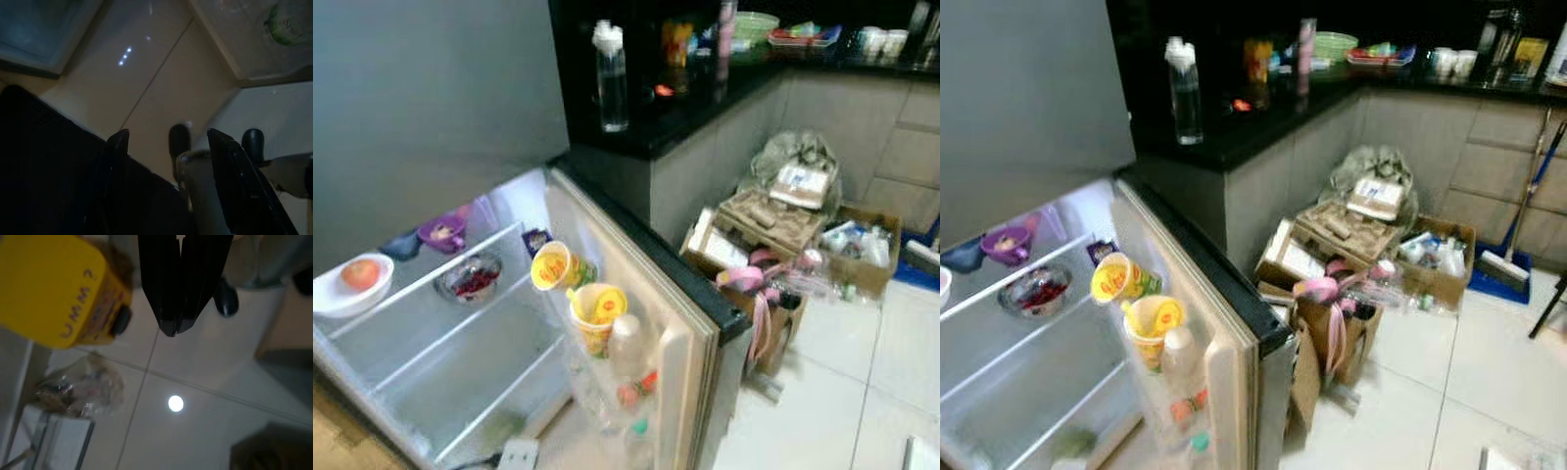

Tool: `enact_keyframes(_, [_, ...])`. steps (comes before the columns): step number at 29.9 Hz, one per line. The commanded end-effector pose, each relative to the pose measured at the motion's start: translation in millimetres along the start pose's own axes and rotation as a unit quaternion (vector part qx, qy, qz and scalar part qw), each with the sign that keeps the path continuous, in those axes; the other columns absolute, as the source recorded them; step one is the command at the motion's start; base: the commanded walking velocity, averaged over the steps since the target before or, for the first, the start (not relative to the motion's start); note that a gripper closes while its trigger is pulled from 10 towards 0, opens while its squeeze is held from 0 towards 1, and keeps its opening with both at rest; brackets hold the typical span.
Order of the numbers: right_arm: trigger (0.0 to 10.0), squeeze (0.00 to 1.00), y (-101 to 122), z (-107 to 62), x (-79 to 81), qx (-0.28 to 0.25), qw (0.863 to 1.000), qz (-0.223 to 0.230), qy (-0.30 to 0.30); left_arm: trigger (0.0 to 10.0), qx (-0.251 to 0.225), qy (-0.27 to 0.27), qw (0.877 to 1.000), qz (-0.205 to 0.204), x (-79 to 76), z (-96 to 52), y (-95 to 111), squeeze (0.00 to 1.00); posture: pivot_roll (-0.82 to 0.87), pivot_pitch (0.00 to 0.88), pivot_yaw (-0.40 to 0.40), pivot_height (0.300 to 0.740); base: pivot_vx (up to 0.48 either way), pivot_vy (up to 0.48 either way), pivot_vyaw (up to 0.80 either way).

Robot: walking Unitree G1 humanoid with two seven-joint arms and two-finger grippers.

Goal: Restocking fridge

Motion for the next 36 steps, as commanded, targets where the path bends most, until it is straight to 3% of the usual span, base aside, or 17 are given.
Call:
enact_keyframes(1, [10.0,0.0,-11,-2.4,2.1,0.013,1.0,-0.008,0.004,10.0,0.014,0.009,1.0,-0.01,4.8,-2.1,-11,0.0,-0.14,0.083,0.094,0.74,0.0,0.0,0.0])
enact_keyframes(12, [10.0,0.0,8,0.5,11.0,-0.015,0.999,-0.039,0.019,10.0,0.015,0.013,1.0,-0.013,7.4,-3.0,-14,0.0,-0.14,0.095,0.096,0.74,0.0,0.0,0.0])
enact_keyframes(14, [10.0,0.0,19,1.8,18.4,-0.032,0.998,-0.051,0.032,10.0,0.015,0.014,1.0,-0.014,8.3,-3.2,-14,0.0,-0.14,0.095,0.096,0.74,0.0,0.0,0.0])
enact_keyframes(16, [10.0,0.0,41,3.4,36.4,-0.063,0.995,-0.053,0.064,10.0,0.015,0.017,1.0,-0.014,10.2,-3.7,-15,0.0,-0.14,0.1,0.099,0.74,0.0,0.0,0.0])
enact_keyframes(18, [10.0,0.0,46,3.8,39.7,-0.066,0.994,-0.05,0.071,10.0,0.014,0.018,1.0,-0.014,10.3,-3.7,-15,0.0,-0.14,0.104,0.1,0.74,0.0,0.0,0.0])
enact_keyframes(19, [3.3,0.0,51,4.1,43.7,-0.071,0.993,-0.044,0.079,10.0,0.014,0.019,1.0,-0.014,10.9,-3.8,-15,0.0,-0.14,0.104,0.1,0.74,0.0,0.0,0.0])
enact_keyframes(20, [0.0,0.0,56,4.2,48.1,-0.077,0.992,-0.037,0.088,10.0,0.014,0.021,1.0,-0.014,11.7,-4.0,-16,0.0,-0.14,0.105,0.099,0.74,0.0,0.0,0.0])
enact_keyframes(24, [0.0,0.0,73,4.5,59.5,-0.094,0.989,-0.036,0.106,10.0,0.017,0.026,0.999,-0.015,14.6,-5.1,-19,0.0,-0.14,0.111,0.098,0.74,0.0,0.0,0.0])
enact_keyframes(25, [1.8,0.0,81,5.9,60.9,-0.096,0.989,-0.053,0.096,10.0,0.02,0.027,0.999,-0.015,15.5,-5.6,-21,0.0,-0.13,0.113,0.094,0.74,0.0,0.0,0.0])
enact_keyframes(26, [1.8,0.0,81,5.9,60.9,-0.096,0.989,-0.053,0.096,10.0,0.02,0.027,0.999,-0.015,15.5,-5.6,-21,0.0,-0.13,0.113,0.094,0.74,0.0,0.0,0.0])
enact_keyframes(27, [9.3,0.0,86,7.2,60.5,-0.096,0.99,-0.068,0.083,10.0,0.022,0.029,0.999,-0.015,16.4,-6.0,-22,0.0,-0.13,0.114,0.092,0.74,0.0,0.0,0.0])
enact_keyframes(28, [10.0,0.0,91,8.1,60.3,-0.095,0.99,-0.076,0.072,10.0,0.023,0.03,0.999,-0.015,17.3,-6.4,-23,0.0,-0.13,0.114,0.092,0.74,0.0,0.0,0.0])
enact_keyframes(33, [10.0,0.0,104,9.7,64.3,-0.093,0.991,-0.084,0.054,10.0,0.031,0.035,0.999,-0.014,22.3,-8.7,-30,0.0,-0.12,0.118,0.087,0.74,0.0,0.0,0.0])
enact_keyframes(36, [10.0,0.0,117,8.7,78.3,-0.095,0.992,-0.057,0.068,10.0,0.048,0.04,0.998,-0.004,27.5,-12.1,-41,0.0,-0.12,0.121,0.087,0.74,0.0,0.0,0.0])
Point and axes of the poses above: a point about 5 cm out from each wrist's last joint towards the gripper, its own z axis pointing out of the wrist towards the gripper, its own y axis along the axis of the wrist's last joint, x = y × z, the point moved 5 cm from there along z, pointing out of the wrist towards the gripper, and after that the axes turned 4 degrees about z, right-handed, at the moved point
